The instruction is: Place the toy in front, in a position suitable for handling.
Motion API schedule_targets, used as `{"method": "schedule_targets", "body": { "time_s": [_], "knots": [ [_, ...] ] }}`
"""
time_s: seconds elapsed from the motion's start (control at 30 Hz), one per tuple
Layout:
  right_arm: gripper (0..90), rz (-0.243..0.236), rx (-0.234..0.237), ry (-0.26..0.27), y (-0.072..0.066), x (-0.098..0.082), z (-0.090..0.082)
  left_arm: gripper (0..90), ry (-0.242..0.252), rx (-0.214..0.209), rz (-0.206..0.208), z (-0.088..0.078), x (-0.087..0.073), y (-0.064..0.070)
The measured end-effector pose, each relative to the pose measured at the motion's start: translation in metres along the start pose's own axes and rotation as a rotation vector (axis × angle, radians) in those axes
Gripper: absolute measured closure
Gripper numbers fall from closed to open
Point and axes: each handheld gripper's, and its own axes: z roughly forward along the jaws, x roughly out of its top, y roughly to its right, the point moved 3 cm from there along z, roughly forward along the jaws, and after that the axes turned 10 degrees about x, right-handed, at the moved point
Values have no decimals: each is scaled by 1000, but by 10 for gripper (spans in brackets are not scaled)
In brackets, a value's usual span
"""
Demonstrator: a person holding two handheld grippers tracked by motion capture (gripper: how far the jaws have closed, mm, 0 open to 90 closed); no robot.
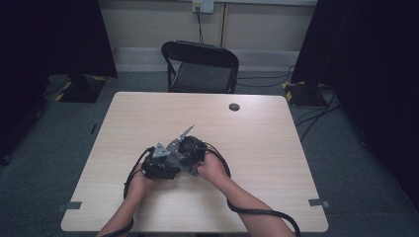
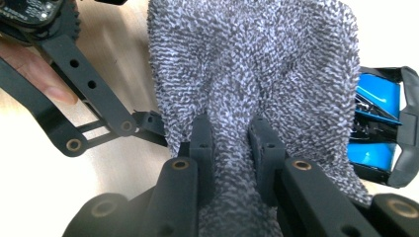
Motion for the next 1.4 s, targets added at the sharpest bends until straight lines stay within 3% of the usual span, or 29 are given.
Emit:
{"method": "schedule_targets", "body": {
  "time_s": [0.8, 1.3, 1.4],
  "knots": [
    [761, 25, -11, -8, 15, -6, -7, 247, 0, -5, -7, 0, 0, 1],
    [762, 66, -47, -8, 36, -12, -14, 247, 0, -5, -8, 0, 0, 1],
    [762, 91, -55, -1, 41, -13, -16, 246, 0, -4, -8, 0, 0, 1]
  ]
}}
